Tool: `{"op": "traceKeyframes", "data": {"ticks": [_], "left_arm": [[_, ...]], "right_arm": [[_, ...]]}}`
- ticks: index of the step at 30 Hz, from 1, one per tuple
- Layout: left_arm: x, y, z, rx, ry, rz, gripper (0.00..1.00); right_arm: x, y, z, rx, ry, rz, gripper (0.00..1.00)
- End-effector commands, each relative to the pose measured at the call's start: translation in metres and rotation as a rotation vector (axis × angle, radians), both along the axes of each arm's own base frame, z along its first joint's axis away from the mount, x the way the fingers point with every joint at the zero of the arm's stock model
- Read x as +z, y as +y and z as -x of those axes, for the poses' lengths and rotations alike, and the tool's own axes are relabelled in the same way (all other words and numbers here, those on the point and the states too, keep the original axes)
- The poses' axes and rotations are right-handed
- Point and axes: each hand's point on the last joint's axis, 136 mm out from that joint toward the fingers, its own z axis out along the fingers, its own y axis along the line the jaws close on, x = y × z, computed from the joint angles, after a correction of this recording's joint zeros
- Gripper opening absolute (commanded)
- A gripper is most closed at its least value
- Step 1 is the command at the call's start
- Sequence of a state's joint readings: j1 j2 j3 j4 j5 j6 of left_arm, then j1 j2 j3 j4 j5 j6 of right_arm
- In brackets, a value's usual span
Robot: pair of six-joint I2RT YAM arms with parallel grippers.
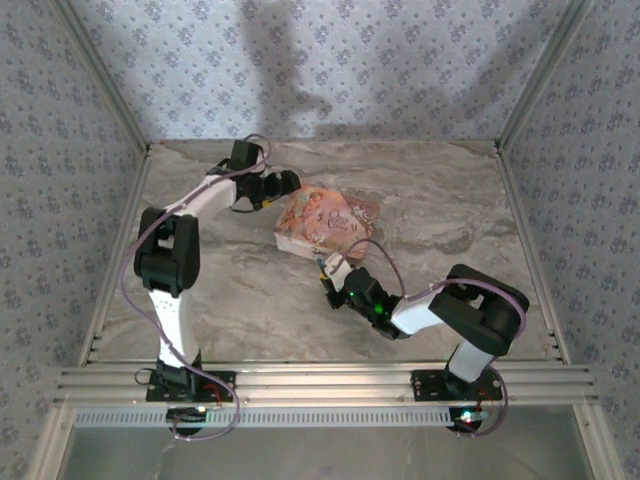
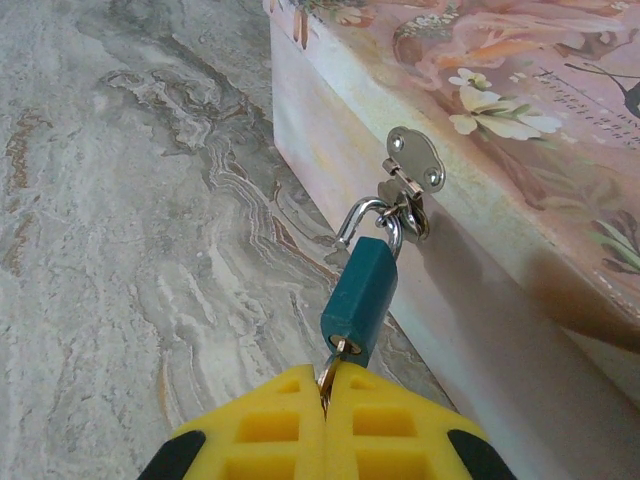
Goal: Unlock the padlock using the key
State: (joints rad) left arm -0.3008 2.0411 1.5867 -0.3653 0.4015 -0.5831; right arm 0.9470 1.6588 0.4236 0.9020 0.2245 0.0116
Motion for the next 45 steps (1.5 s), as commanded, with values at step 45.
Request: {"op": "traceKeyframes", "data": {"ticks": [45], "left_arm": [[-0.066, 0.074, 0.099, 0.22, 0.123, -0.143, 0.86]], "right_arm": [[-0.015, -0.009, 0.01, 0.006, 0.351, -0.362, 0.0]]}}
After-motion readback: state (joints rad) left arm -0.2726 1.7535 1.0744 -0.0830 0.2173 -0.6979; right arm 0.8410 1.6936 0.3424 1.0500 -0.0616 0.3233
